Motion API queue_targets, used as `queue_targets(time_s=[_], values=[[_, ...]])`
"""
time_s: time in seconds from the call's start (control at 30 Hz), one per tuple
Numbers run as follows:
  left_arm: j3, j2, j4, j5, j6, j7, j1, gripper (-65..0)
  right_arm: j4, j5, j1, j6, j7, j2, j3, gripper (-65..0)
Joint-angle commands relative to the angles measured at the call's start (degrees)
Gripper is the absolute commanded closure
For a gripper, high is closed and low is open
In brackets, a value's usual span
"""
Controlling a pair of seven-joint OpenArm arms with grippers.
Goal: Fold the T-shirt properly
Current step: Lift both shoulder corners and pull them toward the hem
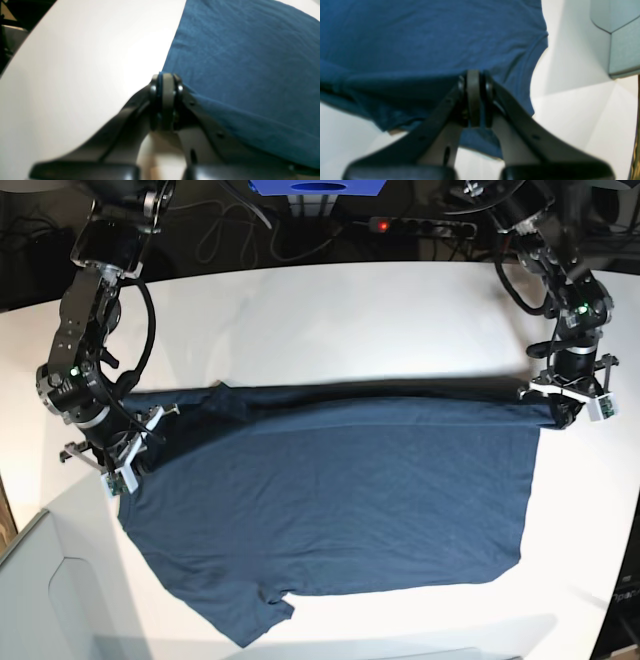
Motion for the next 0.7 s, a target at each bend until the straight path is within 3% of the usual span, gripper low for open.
queue_targets(time_s=[0.0, 0.4, 0.67], values=[[-0.1, -0.9, 0.1, -0.4, 0.1, -1.5, -1.4, 0.0, -0.3, 0.6, 2.4, 0.9, 1.4, 0.6, 0.2, -0.1], [-0.1, -2.4, -6.4, -0.4, 0.1, -1.5, -9.5, 0.0, -10.4, 0.6, 12.5, 1.7, 1.8, 0.7, 0.2, -0.1], [2.8, -3.8, -10.8, -0.4, 0.3, -1.6, -12.8, 0.0, -13.7, 0.5, 13.9, 1.7, 4.4, 1.2, 0.1, -0.1]])
